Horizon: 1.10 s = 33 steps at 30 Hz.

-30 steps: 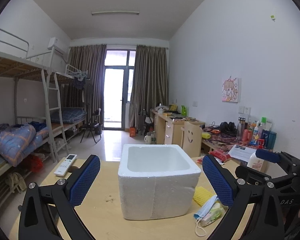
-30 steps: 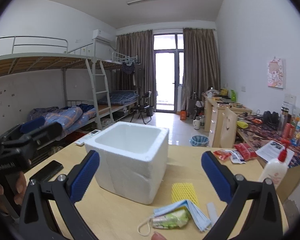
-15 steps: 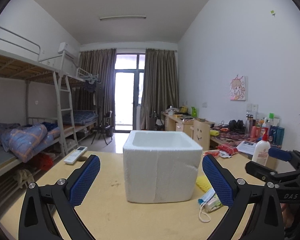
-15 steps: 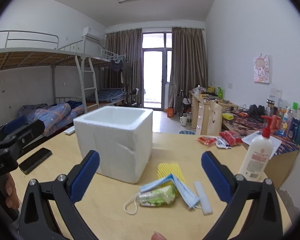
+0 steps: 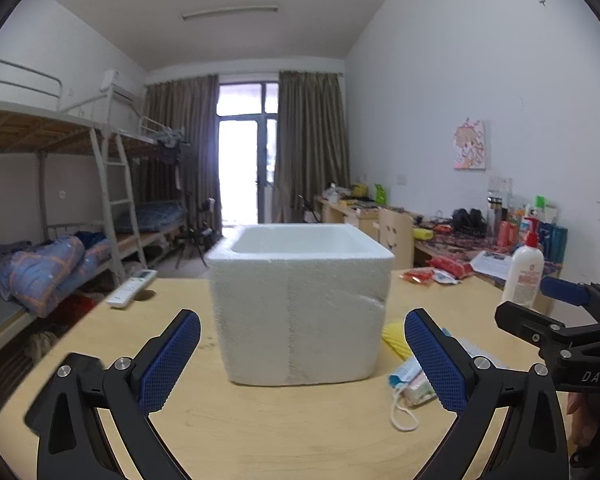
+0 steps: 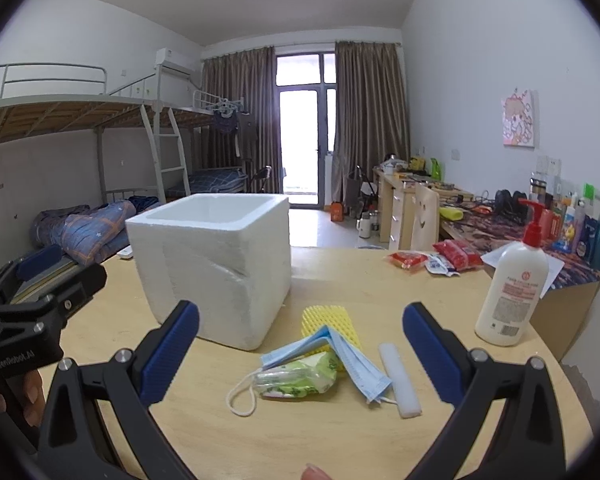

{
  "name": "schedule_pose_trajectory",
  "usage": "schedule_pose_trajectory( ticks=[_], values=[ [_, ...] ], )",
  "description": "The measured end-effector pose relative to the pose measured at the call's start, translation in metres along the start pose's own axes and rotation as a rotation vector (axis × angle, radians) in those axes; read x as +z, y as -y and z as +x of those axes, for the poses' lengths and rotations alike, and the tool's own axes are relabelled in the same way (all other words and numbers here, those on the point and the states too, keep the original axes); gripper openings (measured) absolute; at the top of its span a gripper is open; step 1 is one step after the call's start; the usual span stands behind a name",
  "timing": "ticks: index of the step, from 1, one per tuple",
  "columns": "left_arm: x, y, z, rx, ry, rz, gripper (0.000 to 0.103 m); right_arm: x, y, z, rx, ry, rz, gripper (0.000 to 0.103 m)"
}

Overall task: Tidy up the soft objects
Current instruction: 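Move both tools toward the wet-wipe pack and blue mask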

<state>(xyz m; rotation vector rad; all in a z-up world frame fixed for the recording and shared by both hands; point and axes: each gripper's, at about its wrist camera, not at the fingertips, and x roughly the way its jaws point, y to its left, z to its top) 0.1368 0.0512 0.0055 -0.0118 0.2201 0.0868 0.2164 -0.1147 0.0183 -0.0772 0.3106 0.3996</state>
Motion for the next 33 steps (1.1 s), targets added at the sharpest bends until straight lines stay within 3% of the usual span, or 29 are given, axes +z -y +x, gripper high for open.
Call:
schedule_pose_trajectory(
  ticks=[16, 33],
  values=[
    [-0.005, 0.051, 0.043, -0.198, -0.099, 0.049, 0.102, -0.017, 0.054, -0.008, -0.119, -0.058, 0.039, 0.103],
    [-0.027, 0.093, 0.081, -0.361, -0.314, 0.144, 0.102, -0.032, 0.073, 0.016, -0.090, -0.186, 0.039, 0.103]
  ],
)
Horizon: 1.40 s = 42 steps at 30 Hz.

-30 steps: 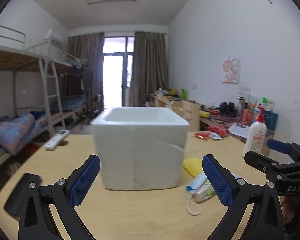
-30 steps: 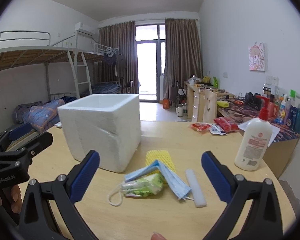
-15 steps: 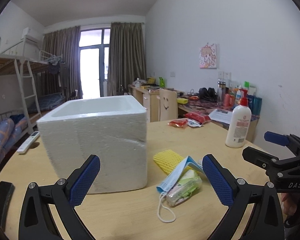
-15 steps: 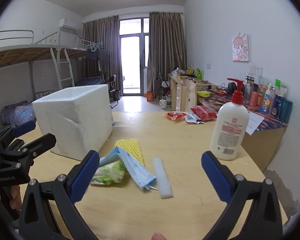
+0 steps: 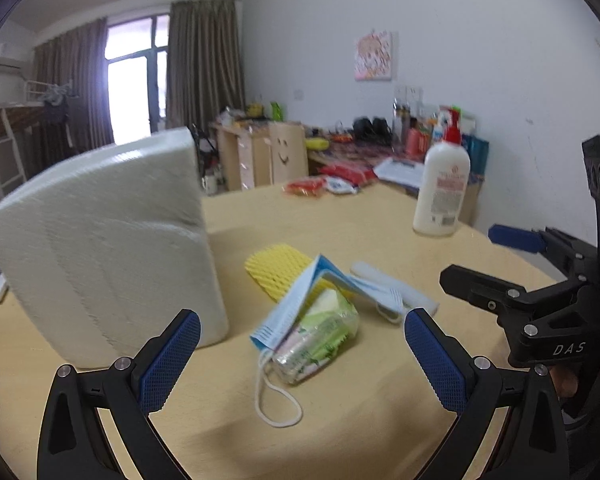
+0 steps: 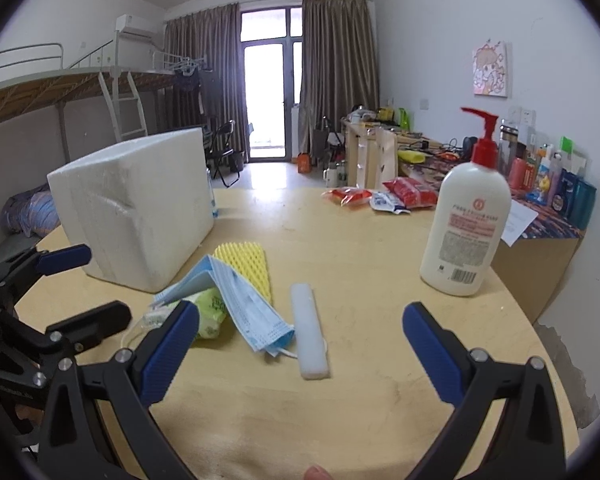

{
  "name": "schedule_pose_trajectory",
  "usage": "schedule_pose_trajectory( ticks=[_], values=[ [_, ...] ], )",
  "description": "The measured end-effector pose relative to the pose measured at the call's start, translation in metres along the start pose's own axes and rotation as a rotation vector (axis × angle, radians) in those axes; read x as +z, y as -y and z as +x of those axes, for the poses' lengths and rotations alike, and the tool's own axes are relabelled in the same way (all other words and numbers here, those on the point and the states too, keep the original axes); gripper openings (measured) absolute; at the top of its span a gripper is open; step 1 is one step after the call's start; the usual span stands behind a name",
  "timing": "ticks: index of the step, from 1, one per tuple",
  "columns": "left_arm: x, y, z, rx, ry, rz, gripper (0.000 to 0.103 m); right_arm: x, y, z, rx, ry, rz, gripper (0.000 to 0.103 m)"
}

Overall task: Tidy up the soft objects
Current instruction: 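Move both tools toward the wet-wipe pack and blue mask, then grasp the green wet-wipe pack with the left tool while the right tool grasps the blue mask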

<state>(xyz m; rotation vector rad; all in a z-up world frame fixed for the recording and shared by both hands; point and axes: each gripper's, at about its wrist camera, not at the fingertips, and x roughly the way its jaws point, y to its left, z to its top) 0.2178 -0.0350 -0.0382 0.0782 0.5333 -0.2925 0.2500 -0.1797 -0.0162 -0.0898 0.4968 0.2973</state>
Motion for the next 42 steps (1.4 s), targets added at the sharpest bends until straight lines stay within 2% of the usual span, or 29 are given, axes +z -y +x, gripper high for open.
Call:
schedule_pose_trajectory(
  ticks=[3, 5, 7, 11, 19, 20, 22, 27, 35, 36, 37, 42],
  values=[
    [-0.001, 0.003, 0.009, -0.019, -0.040, 0.009, 0.100, -0.002, 0.002, 0.004, -0.003, -0.016, 0.000, 0.103],
    [-0.002, 0.006, 0.014, -0.032, -0.056, 0.020, 0.091, -0.001, 0.004, 0.007, -0.005, -0.027, 0.006, 0.103],
    [-0.002, 0.010, 0.022, -0.060, -0.084, 0.042, 0.088, -0.001, 0.007, 0.009, -0.004, -0.036, 0.007, 0.103],
    [-0.005, 0.017, 0.035, -0.086, -0.131, 0.075, 0.069, 0.000, 0.008, 0.010, 0.000, -0.040, 0.004, 0.103],
    [-0.002, 0.021, 0.052, -0.075, -0.205, 0.106, 0.064, 0.000, 0.012, 0.016, 0.012, -0.052, 0.009, 0.103],
    [-0.002, 0.020, 0.052, -0.072, -0.210, 0.108, 0.058, 0.001, 0.013, 0.017, 0.017, -0.052, 0.010, 0.103],
    [0.000, 0.021, 0.054, -0.083, -0.210, 0.106, 0.053, 0.002, 0.013, 0.017, 0.023, -0.052, 0.006, 0.103],
    [-0.001, 0.032, 0.053, -0.110, -0.212, 0.153, 0.052, 0.001, 0.016, 0.019, 0.031, -0.057, 0.007, 0.103],
    [-0.002, 0.030, 0.063, -0.077, -0.248, 0.152, 0.052, 0.000, 0.017, 0.018, 0.038, -0.058, 0.003, 0.103],
    [-0.002, 0.029, 0.065, -0.079, -0.258, 0.143, 0.049, -0.001, 0.017, 0.018, 0.037, -0.058, 0.003, 0.103],
    [-0.002, 0.027, 0.067, -0.082, -0.268, 0.134, 0.038, -0.001, 0.017, 0.017, 0.035, -0.057, 0.005, 0.103],
    [-0.002, 0.021, 0.068, -0.079, -0.275, 0.104, 0.027, -0.001, 0.018, 0.019, 0.034, -0.067, 0.011, 0.103]
  ],
)
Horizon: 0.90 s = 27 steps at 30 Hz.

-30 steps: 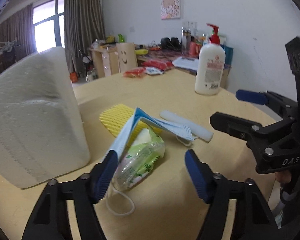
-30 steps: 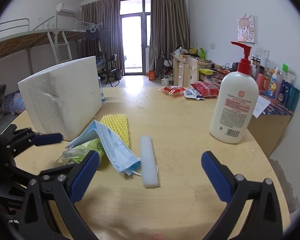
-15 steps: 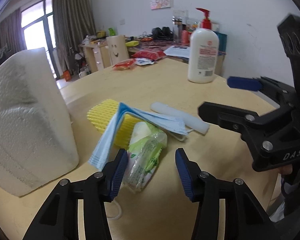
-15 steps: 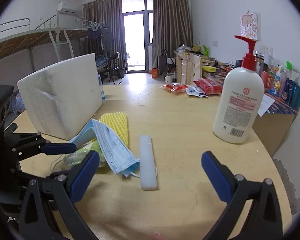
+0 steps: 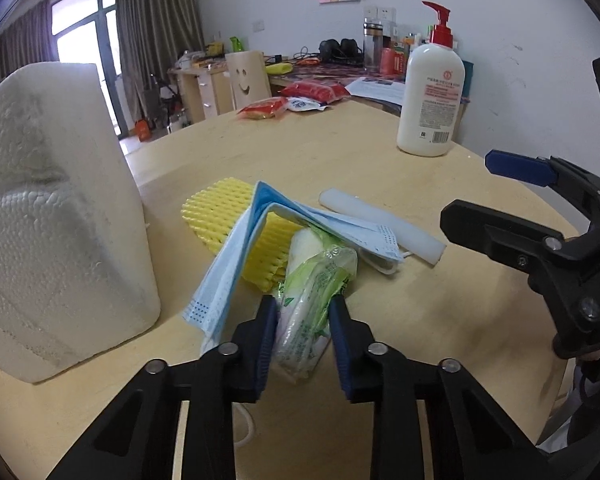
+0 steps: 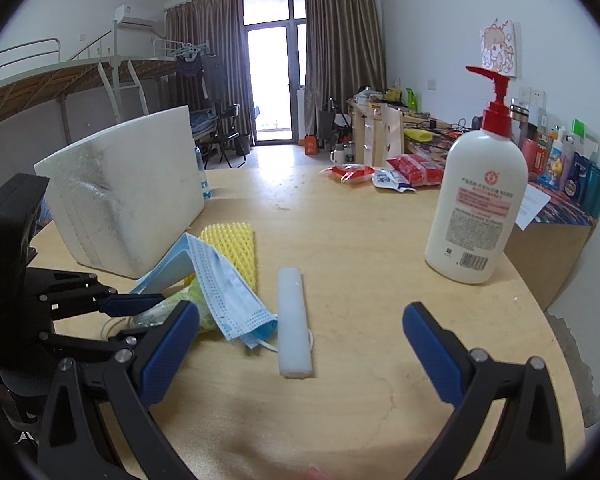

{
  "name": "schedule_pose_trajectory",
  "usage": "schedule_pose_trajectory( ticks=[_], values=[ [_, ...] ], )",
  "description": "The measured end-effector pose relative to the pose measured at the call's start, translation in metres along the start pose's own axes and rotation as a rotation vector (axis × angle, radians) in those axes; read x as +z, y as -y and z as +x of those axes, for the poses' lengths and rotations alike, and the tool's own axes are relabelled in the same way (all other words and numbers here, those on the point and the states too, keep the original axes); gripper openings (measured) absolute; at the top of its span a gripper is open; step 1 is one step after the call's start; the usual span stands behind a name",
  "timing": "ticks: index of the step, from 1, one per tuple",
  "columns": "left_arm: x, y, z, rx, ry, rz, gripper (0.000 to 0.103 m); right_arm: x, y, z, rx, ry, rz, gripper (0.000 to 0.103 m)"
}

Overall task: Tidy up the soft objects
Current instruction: 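Grasp the green wet-wipe pack with the left tool while the right tool grasps the blue mask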

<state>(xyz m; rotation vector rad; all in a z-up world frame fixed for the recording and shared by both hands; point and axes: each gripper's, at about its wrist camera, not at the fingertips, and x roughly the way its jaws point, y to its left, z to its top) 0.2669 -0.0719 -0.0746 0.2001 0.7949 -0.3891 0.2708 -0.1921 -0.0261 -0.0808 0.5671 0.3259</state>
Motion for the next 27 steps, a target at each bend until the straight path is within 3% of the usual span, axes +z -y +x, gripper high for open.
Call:
schedule_pose_trajectory(
  ticks=[15, 27],
  values=[
    [-0.016, -0.020, -0.030, -0.020, 0.059, -0.057, 0.026, 0.015, -0.028, 0.010, 0.028, -0.011, -0.061, 0.103],
    [-0.038, -0.060, -0.066, 0.032, 0.121, -0.130, 0.026, 0.024, -0.065, 0.039, 0.064, -0.070, -0.138, 0.103]
  ],
)
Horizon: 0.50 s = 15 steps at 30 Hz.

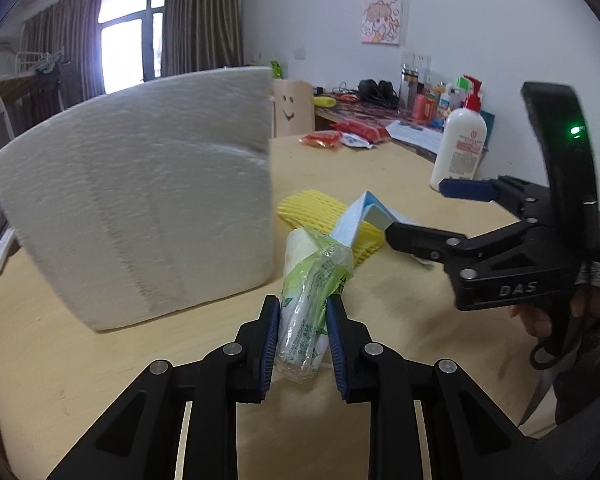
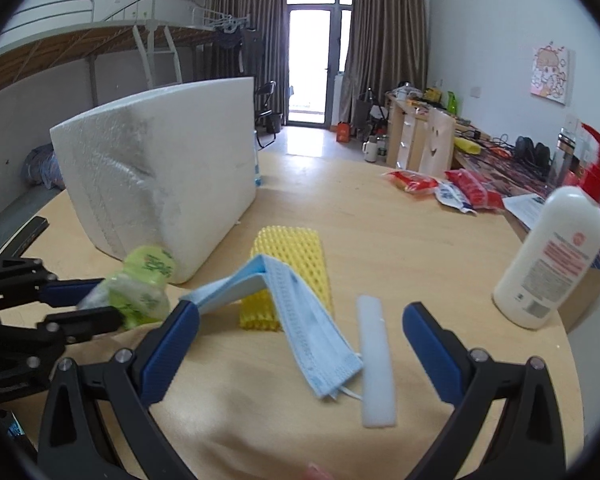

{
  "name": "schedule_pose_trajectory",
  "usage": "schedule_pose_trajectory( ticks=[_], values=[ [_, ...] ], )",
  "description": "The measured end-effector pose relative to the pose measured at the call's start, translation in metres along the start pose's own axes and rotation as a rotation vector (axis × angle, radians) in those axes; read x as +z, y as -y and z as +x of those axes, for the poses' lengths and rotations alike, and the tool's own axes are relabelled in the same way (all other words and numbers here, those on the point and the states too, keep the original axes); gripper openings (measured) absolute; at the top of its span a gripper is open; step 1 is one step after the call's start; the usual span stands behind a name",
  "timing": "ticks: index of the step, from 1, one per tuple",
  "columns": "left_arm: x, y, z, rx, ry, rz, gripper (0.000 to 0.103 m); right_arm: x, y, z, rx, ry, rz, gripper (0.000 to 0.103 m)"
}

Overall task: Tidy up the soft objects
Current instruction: 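Grasp the green wet-wipe pack with the left tool while the right tool grasps the blue mask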

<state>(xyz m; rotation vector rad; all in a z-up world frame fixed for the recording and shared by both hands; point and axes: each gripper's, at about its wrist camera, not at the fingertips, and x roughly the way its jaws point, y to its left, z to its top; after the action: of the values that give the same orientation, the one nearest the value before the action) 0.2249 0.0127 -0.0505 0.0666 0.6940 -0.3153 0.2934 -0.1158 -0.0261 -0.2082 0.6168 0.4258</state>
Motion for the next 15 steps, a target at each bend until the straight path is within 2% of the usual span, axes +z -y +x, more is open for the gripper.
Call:
schedule_pose_trajectory(
  ticks=[12, 15],
  values=[
    [-0.003, -0.013, -0.008, -0.001, 0.034, -0.049, 0.026, 0.004, -0.012, 0.027, -0.010, -0.083, -0.049, 0.102],
    [-0.003, -0.013, -0.006, -0.002, 0.036, -0.056, 0.026, 0.004, -0.012, 0.031, -0.008, -0.105, -0.048, 0.093]
  ],
)
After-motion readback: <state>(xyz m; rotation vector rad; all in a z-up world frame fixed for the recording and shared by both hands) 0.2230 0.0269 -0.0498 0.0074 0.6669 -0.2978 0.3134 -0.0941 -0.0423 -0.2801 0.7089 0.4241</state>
